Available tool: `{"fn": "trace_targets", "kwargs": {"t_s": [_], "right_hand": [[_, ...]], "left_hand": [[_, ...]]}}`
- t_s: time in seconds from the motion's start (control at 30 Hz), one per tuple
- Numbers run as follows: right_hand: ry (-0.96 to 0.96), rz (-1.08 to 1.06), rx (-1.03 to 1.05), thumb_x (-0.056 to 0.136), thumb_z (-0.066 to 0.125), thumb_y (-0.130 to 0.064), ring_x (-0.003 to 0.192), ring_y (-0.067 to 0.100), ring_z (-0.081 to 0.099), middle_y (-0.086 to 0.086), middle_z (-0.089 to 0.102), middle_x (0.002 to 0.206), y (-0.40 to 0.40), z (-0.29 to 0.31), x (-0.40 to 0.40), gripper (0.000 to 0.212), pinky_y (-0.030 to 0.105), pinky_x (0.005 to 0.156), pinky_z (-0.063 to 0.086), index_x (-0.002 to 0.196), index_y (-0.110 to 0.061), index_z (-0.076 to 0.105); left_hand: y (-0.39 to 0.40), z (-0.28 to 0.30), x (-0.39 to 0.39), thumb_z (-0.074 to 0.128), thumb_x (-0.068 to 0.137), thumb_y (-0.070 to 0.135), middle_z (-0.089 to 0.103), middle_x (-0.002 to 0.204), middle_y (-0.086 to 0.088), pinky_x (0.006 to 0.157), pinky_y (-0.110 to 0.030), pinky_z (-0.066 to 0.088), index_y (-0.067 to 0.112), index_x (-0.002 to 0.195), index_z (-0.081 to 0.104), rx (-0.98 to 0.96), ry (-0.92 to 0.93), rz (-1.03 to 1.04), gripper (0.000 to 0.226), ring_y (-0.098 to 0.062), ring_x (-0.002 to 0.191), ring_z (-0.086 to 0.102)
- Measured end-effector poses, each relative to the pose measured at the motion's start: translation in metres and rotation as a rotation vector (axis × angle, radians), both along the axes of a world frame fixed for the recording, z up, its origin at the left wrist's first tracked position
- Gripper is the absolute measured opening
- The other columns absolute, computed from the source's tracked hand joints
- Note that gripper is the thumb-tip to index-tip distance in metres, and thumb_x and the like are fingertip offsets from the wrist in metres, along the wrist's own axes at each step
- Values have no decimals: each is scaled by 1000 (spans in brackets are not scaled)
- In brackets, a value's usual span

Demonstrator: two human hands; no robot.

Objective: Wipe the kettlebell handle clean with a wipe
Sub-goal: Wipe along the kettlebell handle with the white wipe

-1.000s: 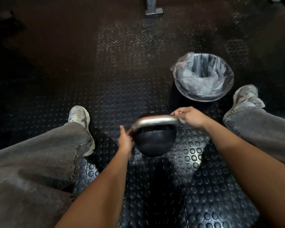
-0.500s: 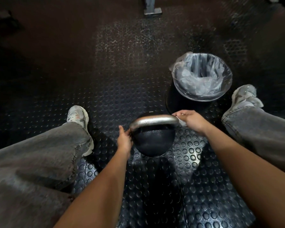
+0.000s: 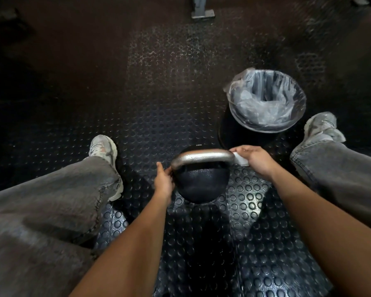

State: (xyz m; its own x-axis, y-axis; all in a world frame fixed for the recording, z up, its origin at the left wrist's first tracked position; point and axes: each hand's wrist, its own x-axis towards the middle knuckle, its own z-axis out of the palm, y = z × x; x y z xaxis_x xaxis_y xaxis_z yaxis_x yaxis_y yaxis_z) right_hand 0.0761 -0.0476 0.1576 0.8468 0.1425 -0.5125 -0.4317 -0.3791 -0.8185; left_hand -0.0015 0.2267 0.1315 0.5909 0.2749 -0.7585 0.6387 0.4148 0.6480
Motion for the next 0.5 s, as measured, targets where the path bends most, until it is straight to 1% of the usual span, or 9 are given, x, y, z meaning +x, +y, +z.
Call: {"fn": "trace_targets", "kwargs": {"t_s": [0.07,0.13,0.2,0.23,0.3,0.37,0.4,0.43,0.5], "right_hand": [[-5,83,-49,104,50,-21,97,19,64,4,76,102,11,9,6,28,34,92,46,102,-23,78],[-24,188,-81,103,52,-24,101,16,66,-2,76,102,20,25,18,27,33,97,45,101,-25,79],[-55,291,-42,102,54,-28,111,16,65,-7,76,109,22,39,30,25,32,102,41,102,-29,79],[-74,320,17,101,55,-31,115,19,64,-7,75,113,20,43,32,24,34,104,40,105,-27,79],[-90,280,148,99,56,-30,116,26,63,0,74,117,9,43,32,25,39,104,41,109,-21,77],[-30,152,207,100,55,-23,105,30,63,8,75,114,-5,32,24,24,41,94,45,108,-18,78],[-4,105,174,101,54,-23,100,31,62,9,75,111,-11,23,19,25,40,89,46,106,-21,78],[7,82,104,102,53,-25,98,32,62,8,76,107,-15,13,13,26,41,88,47,104,-26,79],[30,70,-6,103,52,-27,107,34,65,4,77,105,-13,-7,5,27,45,99,47,100,-30,79]], "left_hand": [[-1,1,0,22,100,66,59,140,-11,118,-43,33,12,137,57,-6,-2,-2,75,-25,132,52],[-1,1,0,21,101,64,58,140,-11,118,-42,33,10,138,56,-11,-5,-4,74,-25,133,52],[-1,-2,1,21,102,61,57,141,-11,118,-40,33,9,139,54,1,-7,-8,72,-26,134,50],[-1,-4,1,21,102,61,56,142,-12,118,-40,33,9,140,53,8,-6,-8,72,-26,135,49],[-1,-4,1,21,102,61,54,144,-12,118,-39,32,9,140,52,14,4,-6,72,-26,136,48],[0,-5,2,21,103,60,52,146,-13,117,-38,32,8,142,51,14,10,1,72,-26,138,46],[0,-6,2,21,103,60,51,147,-13,117,-38,31,8,142,50,12,8,4,71,-27,139,45],[0,-6,2,21,103,59,51,148,-13,117,-38,31,7,143,49,11,7,2,71,-27,139,45],[0,-6,2,21,104,58,51,147,-14,116,-37,32,6,143,49,7,6,1,71,-27,139,45]]}}
